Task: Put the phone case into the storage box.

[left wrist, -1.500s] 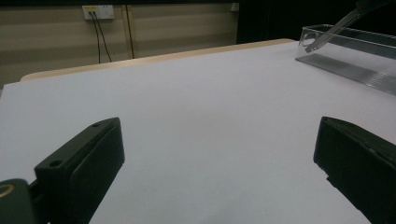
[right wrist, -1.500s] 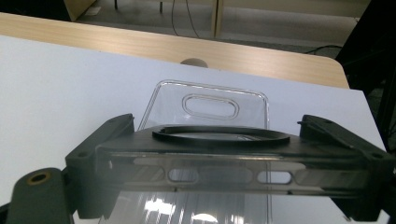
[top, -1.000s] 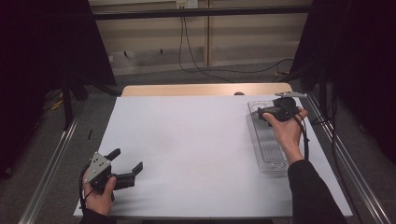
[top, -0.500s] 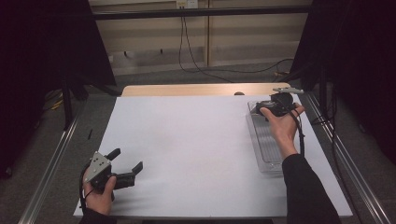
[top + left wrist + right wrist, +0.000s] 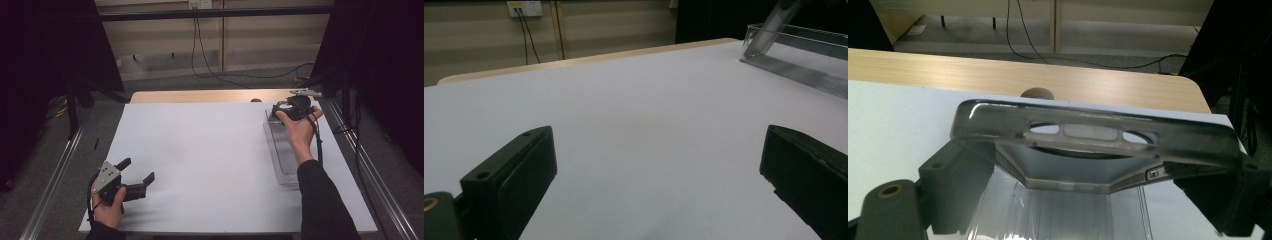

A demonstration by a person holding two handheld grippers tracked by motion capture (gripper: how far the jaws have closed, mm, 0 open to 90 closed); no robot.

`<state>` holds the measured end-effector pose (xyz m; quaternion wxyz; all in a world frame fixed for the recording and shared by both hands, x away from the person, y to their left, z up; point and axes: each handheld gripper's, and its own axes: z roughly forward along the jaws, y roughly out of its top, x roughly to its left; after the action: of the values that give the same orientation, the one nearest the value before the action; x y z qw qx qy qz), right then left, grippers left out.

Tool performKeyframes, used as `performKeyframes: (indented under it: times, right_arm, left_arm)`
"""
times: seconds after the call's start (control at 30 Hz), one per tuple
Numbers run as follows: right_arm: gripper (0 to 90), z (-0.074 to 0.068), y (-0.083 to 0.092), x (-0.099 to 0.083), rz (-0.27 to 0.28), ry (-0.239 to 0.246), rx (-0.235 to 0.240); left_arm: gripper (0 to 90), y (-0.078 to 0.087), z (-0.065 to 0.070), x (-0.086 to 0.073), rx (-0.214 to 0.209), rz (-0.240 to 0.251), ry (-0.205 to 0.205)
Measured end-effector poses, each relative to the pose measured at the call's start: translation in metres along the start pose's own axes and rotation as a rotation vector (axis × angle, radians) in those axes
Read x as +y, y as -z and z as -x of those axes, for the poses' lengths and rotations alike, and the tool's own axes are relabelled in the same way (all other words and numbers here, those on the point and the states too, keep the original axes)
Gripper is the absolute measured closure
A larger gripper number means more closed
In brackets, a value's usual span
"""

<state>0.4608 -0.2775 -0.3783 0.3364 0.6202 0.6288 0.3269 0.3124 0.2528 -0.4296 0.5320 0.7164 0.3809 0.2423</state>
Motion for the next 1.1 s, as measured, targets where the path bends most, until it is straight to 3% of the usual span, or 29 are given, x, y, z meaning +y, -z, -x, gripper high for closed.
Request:
performKeyframes:
  times: [0.13, 0.4, 0.6, 1.1]
  right_arm:
    - [11.9, -0.002, -0.003, 0.002, 0.009, 0.013, -0.004]
    - [12.0, -0.001, -0.007, 0.003, 0.031, -0.008, -0.008]
    - [11.9, -0.002, -0.01, 0.008, 0.012, 0.002, -0.01]
    - [11.9, 0.0, -0.017, 0.011, 0.023, 0.007, -0.001]
  left_arm:
    - [1.8, 0.001, 0.0, 0.0, -0.007, -0.002, 0.006]
    - [1.7, 0.001, -0.001, 0.0, -0.002, 0.004, 0.009]
    - [1.8, 0.0, -0.001, 0.0, -0.001, 0.002, 0.012]
    - [1.9, -0.001, -0.003, 0.0, -0.001, 0.003, 0.011]
